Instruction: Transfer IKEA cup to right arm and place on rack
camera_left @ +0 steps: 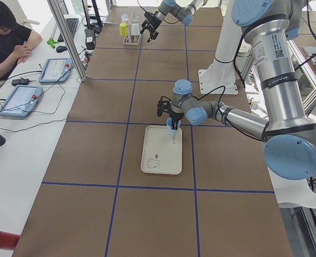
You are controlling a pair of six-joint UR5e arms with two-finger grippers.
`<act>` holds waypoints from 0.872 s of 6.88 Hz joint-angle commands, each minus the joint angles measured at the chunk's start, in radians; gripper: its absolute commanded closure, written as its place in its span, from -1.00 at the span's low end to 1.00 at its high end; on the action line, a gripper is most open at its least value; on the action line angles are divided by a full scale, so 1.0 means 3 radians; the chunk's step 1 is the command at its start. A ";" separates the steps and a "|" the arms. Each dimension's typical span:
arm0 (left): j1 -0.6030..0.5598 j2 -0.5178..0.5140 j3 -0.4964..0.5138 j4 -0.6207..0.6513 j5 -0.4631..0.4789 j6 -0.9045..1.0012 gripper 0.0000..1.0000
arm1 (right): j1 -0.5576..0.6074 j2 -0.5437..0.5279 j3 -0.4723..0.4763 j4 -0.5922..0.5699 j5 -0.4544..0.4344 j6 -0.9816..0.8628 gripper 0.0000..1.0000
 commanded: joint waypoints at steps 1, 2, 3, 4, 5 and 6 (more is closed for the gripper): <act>-0.0282 -0.0302 -0.0230 0.0320 -0.0275 0.0027 1.00 | -0.0155 0.0034 -0.0205 0.0746 -0.0020 0.0031 -0.98; -0.0375 -0.0537 -0.0231 0.0342 -0.0510 -0.0019 1.00 | -0.0277 0.0125 -0.0318 0.0958 -0.0020 0.0037 -0.98; -0.0457 -0.0792 -0.0231 0.0337 -0.0745 -0.0110 1.00 | -0.0420 0.0293 -0.0354 0.0960 -0.0020 0.0037 -0.98; -0.0452 -0.1078 -0.0225 0.0332 -0.0930 -0.0466 1.00 | -0.0563 0.0436 -0.0375 0.0960 -0.0026 0.0037 -0.98; -0.0432 -0.1451 -0.0175 0.0332 -0.1008 -0.0844 1.00 | -0.0666 0.0514 -0.0385 0.0970 -0.0026 0.0092 -0.97; -0.0422 -0.1763 -0.0053 0.0281 -0.1130 -0.1141 1.00 | -0.0778 0.0565 -0.0386 0.0986 -0.0021 0.0113 -0.97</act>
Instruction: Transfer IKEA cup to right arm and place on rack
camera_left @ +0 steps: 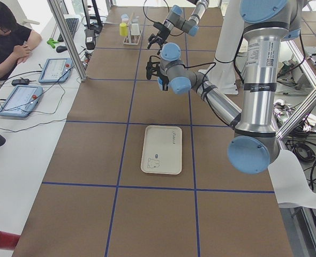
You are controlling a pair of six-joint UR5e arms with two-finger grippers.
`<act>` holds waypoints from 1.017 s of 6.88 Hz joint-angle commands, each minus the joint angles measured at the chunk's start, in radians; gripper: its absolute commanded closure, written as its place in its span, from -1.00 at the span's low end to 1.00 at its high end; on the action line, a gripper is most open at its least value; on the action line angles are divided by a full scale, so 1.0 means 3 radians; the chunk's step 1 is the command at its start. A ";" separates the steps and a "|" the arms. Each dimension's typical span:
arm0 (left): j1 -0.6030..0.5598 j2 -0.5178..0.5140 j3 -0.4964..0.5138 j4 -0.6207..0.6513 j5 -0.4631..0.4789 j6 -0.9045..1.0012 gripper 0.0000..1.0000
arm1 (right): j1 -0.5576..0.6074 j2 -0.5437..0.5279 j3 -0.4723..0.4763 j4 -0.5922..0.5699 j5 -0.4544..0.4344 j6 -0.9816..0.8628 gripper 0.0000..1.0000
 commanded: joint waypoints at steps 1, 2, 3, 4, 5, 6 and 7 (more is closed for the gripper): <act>0.0040 -0.0668 0.0237 -0.0044 -0.0178 -0.0441 1.00 | -0.0227 0.0080 -0.0003 0.0024 0.0013 0.0013 -0.92; 0.0182 -0.0813 0.0269 -0.0075 -0.0178 -0.0456 1.00 | -0.0288 0.0116 0.0002 0.0029 0.0014 -0.0002 -0.91; 0.0300 -0.0840 0.0325 -0.0247 -0.0173 -0.0467 1.00 | -0.0385 0.0111 -0.0018 0.0237 0.0014 -0.0018 -0.79; 0.0306 -0.0845 0.0411 -0.0482 -0.0173 -0.0583 1.00 | -0.0447 0.0111 -0.0170 0.0664 0.0008 -0.0028 -0.82; 0.0327 -0.0845 0.0503 -0.0611 -0.0168 -0.0640 1.00 | -0.0447 0.0111 -0.0323 0.0952 0.0008 -0.0033 -0.97; 0.0408 -0.0880 0.0560 -0.0632 -0.0168 -0.0636 1.00 | -0.0468 0.0111 -0.0376 0.1081 0.0014 -0.0190 -0.98; 0.0439 -0.0937 0.0616 -0.0632 -0.0163 -0.0636 1.00 | -0.0493 0.0111 -0.0376 0.1113 0.0008 -0.0343 -0.97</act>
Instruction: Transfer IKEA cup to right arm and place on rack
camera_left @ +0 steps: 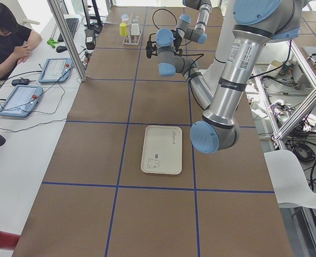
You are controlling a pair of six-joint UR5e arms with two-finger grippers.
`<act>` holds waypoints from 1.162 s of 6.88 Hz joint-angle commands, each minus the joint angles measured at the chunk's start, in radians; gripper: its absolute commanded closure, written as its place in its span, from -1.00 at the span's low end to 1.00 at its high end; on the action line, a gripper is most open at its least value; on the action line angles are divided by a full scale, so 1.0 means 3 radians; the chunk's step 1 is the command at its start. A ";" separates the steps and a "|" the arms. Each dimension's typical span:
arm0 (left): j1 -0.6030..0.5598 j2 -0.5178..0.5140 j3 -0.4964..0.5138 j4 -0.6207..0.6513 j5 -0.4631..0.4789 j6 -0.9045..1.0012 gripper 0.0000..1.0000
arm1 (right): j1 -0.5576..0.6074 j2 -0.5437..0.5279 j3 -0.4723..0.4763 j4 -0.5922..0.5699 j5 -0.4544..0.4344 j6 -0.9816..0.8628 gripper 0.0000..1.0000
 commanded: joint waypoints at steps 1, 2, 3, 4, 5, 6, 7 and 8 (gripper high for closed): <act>0.0093 -0.0085 0.0118 -0.0029 0.0004 -0.0003 1.00 | -0.0034 0.0005 -0.0033 0.0146 -0.0002 -0.0172 -0.97; 0.0124 -0.0146 0.0185 -0.0029 0.0004 -0.0003 1.00 | -0.0049 0.0000 -0.0038 0.0298 -0.0002 -0.0172 -0.98; 0.0150 -0.0182 0.0231 -0.0029 0.0009 0.0002 1.00 | -0.0054 0.0000 -0.0038 0.0346 -0.0002 -0.0177 -0.98; 0.0201 -0.0182 0.0231 -0.0029 0.0009 0.0002 1.00 | -0.0055 0.0000 -0.0038 0.0351 -0.0002 -0.0172 -0.98; 0.0222 -0.0192 0.0246 -0.0029 0.0009 0.0002 1.00 | -0.0055 0.0000 -0.0038 0.0397 -0.0002 -0.0177 -0.97; 0.0227 -0.0202 0.0267 -0.0039 0.0009 0.0012 1.00 | -0.0055 -0.0010 -0.0043 0.0488 -0.0002 -0.0177 -0.98; 0.0227 -0.0203 0.0343 -0.0171 0.0004 0.0012 1.00 | -0.0060 -0.0010 -0.0043 0.0489 -0.0002 -0.0207 -0.98; 0.0227 -0.0192 0.0465 -0.0421 -0.0006 0.0022 1.00 | -0.0080 -0.0005 -0.0048 0.0555 -0.0002 -0.0359 -0.97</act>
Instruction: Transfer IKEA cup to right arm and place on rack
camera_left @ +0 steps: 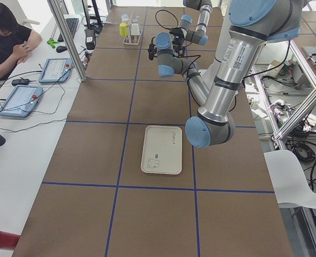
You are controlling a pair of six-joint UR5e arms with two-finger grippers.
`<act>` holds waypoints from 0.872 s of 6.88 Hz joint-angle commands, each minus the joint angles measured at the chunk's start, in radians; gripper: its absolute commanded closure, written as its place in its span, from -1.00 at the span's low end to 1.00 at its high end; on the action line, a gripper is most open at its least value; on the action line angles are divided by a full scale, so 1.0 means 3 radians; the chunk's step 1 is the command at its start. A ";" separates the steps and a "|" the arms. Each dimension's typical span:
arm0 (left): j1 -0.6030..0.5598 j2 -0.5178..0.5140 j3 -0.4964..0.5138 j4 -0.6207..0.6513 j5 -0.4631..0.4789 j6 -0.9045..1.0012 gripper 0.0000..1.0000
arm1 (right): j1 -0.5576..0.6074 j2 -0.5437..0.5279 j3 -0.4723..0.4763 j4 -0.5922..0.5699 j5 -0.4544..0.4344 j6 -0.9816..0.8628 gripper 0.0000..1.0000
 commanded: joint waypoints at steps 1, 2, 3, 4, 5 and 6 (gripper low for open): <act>-0.0003 0.0031 0.0207 -0.0489 -0.0014 0.0009 1.00 | -0.0026 0.0003 -0.0065 0.0202 -0.0005 -0.0129 -0.97; -0.0003 0.0041 0.0208 -0.0547 -0.0131 0.0009 1.00 | -0.0031 0.0003 -0.0091 0.0249 -0.0005 -0.0129 -0.97; -0.0023 0.0047 0.0208 -0.0608 -0.0334 0.0009 1.00 | -0.0031 0.0008 -0.0091 0.0255 -0.0005 -0.0129 -0.97; -0.0023 0.0052 0.0213 -0.0639 -0.0367 0.0009 1.00 | -0.0031 0.0008 -0.0091 0.0265 -0.0005 -0.0129 -0.97; -0.0018 0.0052 0.0213 -0.0640 -0.0367 -0.0002 1.00 | -0.0031 0.0008 -0.0091 0.0265 -0.0005 -0.0129 -0.97; -0.0018 0.0052 0.0229 -0.0640 -0.0367 -0.0002 1.00 | -0.0047 0.0008 -0.0091 0.0265 -0.0005 -0.0124 -0.97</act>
